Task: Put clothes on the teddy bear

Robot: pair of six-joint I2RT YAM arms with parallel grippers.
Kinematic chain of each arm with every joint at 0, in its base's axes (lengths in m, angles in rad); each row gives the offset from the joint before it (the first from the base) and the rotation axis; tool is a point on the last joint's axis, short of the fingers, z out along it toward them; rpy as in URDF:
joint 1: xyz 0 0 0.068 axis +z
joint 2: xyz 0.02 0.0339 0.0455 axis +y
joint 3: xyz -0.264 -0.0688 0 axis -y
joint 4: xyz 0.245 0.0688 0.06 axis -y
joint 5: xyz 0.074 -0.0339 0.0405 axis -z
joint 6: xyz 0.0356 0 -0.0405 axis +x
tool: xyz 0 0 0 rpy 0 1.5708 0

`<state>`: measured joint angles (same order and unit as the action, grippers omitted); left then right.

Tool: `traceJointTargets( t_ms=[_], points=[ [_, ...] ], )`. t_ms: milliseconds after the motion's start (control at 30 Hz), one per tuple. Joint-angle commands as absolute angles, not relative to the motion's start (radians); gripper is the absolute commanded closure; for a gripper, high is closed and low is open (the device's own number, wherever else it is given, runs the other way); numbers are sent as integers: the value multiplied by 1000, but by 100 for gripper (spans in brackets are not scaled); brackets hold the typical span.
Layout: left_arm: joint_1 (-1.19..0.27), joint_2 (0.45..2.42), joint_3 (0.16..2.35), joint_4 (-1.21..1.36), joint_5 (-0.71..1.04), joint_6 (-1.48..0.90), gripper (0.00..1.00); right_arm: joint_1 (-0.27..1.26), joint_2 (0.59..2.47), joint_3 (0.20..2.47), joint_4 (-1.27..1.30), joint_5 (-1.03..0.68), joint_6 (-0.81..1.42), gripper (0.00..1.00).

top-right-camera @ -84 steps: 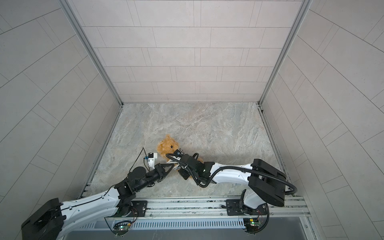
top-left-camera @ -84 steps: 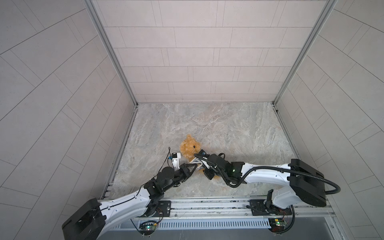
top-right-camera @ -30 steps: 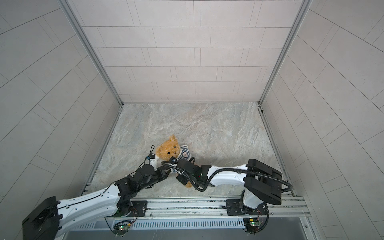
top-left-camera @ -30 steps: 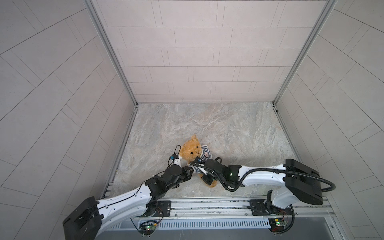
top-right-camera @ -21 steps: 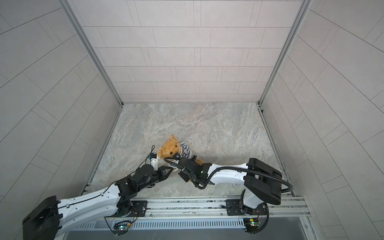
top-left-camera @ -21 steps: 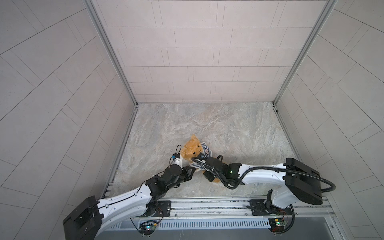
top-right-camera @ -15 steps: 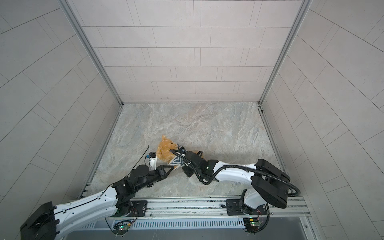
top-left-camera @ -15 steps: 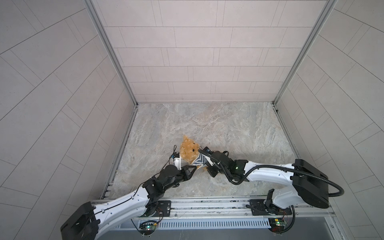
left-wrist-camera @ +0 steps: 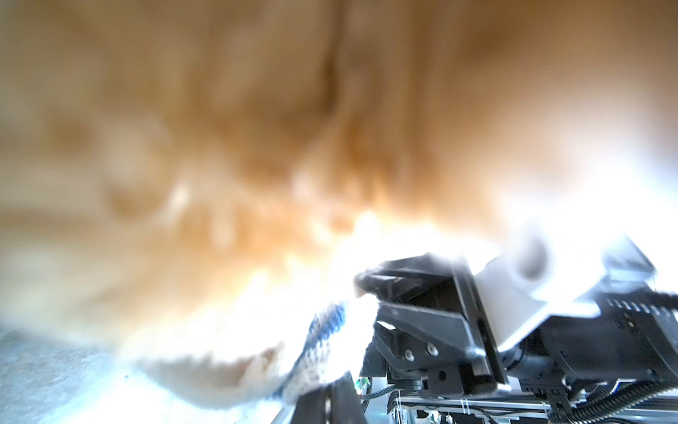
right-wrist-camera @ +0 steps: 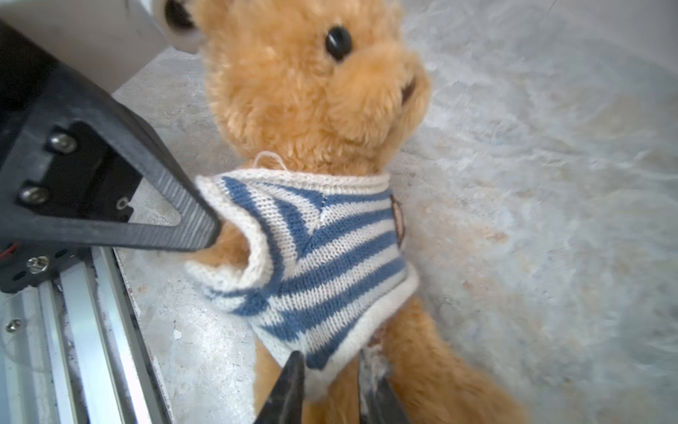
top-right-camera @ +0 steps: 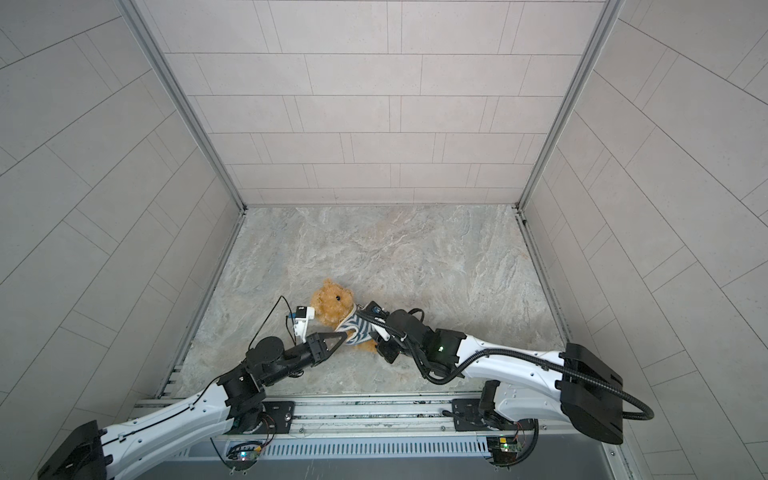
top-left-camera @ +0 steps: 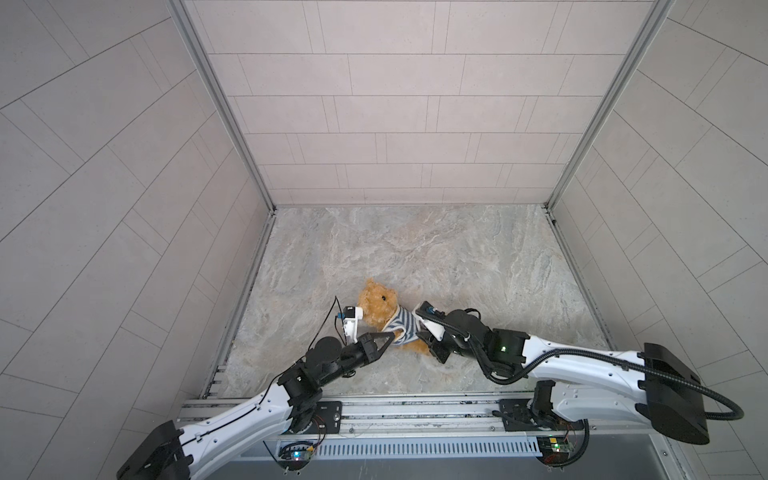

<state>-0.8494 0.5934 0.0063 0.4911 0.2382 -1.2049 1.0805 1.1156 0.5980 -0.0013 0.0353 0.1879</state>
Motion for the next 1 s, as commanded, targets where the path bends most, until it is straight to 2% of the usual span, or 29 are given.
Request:
traceJointTargets(
  t_ms=[0, 233, 567, 667, 833, 967],
  points=[
    [-845, 595, 8, 521, 227, -1220, 100, 1135, 1076, 601, 9, 106, 149, 56],
    [-851, 586, 30, 558, 218, -1280, 100, 1206, 1161, 645, 63, 74, 55, 55],
    [-886, 618, 57, 600, 211, -1299, 100, 1207, 1292, 681, 164, 157, 15, 58],
    [-903, 630, 72, 615, 206, -1297, 100, 1199, 1331, 683, 197, 176, 24, 62],
    [-907, 612, 72, 624, 201, -1304, 100, 1186, 1343, 653, 203, 211, 44, 82],
    [-907, 568, 56, 605, 170, -1320, 100, 1181, 1302, 573, 220, 238, 51, 88]
  ],
)
